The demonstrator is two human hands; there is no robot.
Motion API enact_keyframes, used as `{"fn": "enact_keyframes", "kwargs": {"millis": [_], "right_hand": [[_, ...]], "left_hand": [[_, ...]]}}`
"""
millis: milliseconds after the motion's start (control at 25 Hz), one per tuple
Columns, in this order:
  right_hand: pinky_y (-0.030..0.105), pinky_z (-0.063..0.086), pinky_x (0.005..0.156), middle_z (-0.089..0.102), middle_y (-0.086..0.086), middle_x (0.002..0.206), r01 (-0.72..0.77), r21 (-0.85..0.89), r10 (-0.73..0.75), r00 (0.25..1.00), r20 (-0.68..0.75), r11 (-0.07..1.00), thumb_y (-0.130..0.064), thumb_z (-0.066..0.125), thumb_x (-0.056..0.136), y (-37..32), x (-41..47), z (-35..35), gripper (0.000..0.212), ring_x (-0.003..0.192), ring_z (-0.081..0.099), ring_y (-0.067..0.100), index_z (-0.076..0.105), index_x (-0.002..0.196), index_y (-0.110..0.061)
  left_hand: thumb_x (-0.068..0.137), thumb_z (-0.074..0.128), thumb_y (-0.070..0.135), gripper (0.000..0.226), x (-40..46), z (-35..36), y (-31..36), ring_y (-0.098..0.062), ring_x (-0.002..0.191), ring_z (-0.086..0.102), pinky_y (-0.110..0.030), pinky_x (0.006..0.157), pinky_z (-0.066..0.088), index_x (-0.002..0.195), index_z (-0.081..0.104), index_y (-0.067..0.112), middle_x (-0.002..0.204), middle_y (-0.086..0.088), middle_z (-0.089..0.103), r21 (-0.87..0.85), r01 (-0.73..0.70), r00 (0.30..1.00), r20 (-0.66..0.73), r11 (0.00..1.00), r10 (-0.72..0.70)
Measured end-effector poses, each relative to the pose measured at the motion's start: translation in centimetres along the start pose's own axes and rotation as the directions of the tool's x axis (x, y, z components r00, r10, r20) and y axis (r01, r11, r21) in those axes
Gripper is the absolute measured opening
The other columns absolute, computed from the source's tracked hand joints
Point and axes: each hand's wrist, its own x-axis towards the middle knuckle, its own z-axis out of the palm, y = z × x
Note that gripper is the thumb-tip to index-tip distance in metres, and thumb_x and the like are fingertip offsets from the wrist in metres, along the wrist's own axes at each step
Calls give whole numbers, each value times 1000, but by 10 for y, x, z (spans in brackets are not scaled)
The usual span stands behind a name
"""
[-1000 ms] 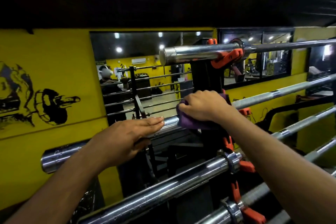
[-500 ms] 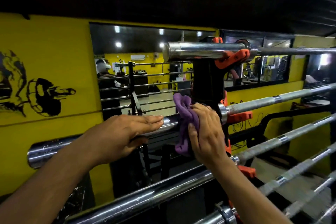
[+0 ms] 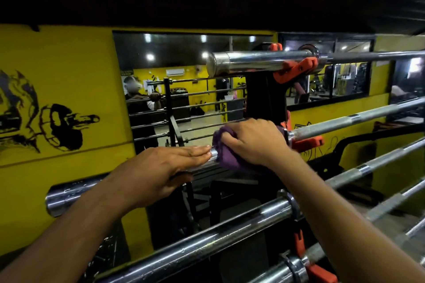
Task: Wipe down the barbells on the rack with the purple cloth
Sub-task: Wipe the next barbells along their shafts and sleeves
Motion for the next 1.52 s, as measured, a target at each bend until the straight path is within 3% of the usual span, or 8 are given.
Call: {"fn": "enact_keyframes", "kwargs": {"millis": [160,440,680,800,1000,1160,1320,1520], "right_hand": [[32,43,99,69,1,101,32,584,235,896,-377,811,-35,36,96,-2,-66,21,43,101,60,12,70,106,-10],[12,46,54,69,0,75,-277,949,490,854,174,147,-20,44,106,-6,-118,-27,31,67,57,17,61,81,-14],[21,24,25,45,2,30,-282,624,423,902,-86,729,3,55,46,0,-176,-1,19,20,43,12,55,37,-13],[33,55,68,72,19,78,-692,720,213,696,685,-54,-38,44,89,16,-261,44,31,73,74,24,65,80,-18],[43,49,95,74,15,114,-556,508,131,580,804,-658,-63,42,97,-42,-346,37,69,103,72,29,72,120,-6],[42,57,74,67,21,120,-678,579,170,571,803,-453,-58,92,52,-61,-391,39,87,89,69,27,65,125,-21],[42,49,81,71,24,108,-749,630,160,610,776,-205,-22,77,84,-65,-405,41,23,89,64,28,75,106,-16],[31,46,68,63,16,79,-735,601,106,602,791,-315,-15,70,79,-41,-396,45,1,74,58,23,71,80,-14]], "left_hand": [[95,64,26,66,0,-3,4,11,141,26,-25,115,34,149,32,49,153,36,25,-43,27,1000,-9,999,-27],[95,58,47,72,4,-16,18,-2,148,16,-39,121,28,150,12,55,158,33,7,2,169,978,127,986,-167],[72,67,75,95,-27,64,149,5,139,34,-23,116,30,149,15,58,154,31,31,-638,300,935,47,710,-352],[77,82,45,60,-54,127,189,-1,111,61,-31,101,50,130,55,38,123,19,65,-881,374,813,162,289,-559],[89,71,6,23,-96,147,217,-11,90,66,-22,76,53,105,62,19,100,0,71,-938,339,702,303,-72,-644],[88,73,6,29,-127,155,215,-11,89,63,-28,77,51,107,58,23,100,2,68,-912,375,713,399,-167,-577],[78,80,17,38,-154,166,211,-13,92,61,-30,78,50,108,57,14,103,-1,65,-874,462,769,479,-152,-423],[82,81,20,40,-156,172,214,-10,92,59,-29,81,52,114,56,20,105,4,61,-791,605,759,539,90,-365]]}}
